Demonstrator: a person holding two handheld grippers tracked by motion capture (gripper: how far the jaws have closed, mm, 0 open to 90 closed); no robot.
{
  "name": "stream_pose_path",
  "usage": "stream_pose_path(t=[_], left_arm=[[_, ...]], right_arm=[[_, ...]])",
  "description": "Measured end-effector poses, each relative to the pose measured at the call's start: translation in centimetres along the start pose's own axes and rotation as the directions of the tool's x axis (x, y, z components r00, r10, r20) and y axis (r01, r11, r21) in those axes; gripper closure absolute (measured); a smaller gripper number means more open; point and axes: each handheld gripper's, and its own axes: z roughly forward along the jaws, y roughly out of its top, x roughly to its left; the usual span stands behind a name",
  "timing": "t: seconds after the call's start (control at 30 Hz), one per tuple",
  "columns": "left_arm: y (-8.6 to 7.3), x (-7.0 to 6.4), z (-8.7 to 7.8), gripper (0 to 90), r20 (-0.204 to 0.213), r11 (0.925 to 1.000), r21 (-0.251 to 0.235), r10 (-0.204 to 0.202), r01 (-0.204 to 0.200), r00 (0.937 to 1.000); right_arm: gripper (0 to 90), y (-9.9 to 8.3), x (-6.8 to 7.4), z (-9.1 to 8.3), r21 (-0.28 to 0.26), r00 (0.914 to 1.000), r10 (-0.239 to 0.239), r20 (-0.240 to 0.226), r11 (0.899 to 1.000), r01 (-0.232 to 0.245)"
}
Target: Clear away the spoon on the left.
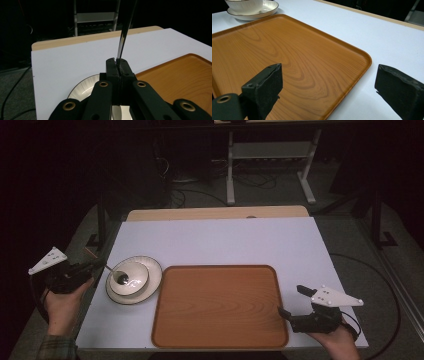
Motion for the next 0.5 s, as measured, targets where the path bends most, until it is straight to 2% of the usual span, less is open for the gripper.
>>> stream_pose_path(t=[0.37,0.5], left_arm=[[1.1,-1.4,-0.3,88.7,0.043,0.9992,-0.019,0.036,-0.035,0.9984],[1.7,-2.4,-0.2,88.7,0.085,0.9981,-0.023,0.058,-0.057,0.9947]], right_arm=[[7.2,0.0,-0.1,-0.1,-0.003,1.0000,0.000,0.003,1.000,0.000],[7.2,0.0,-0.1,0.0,-0.003,1.0000,0.000,0.003,1.000,0.000]])
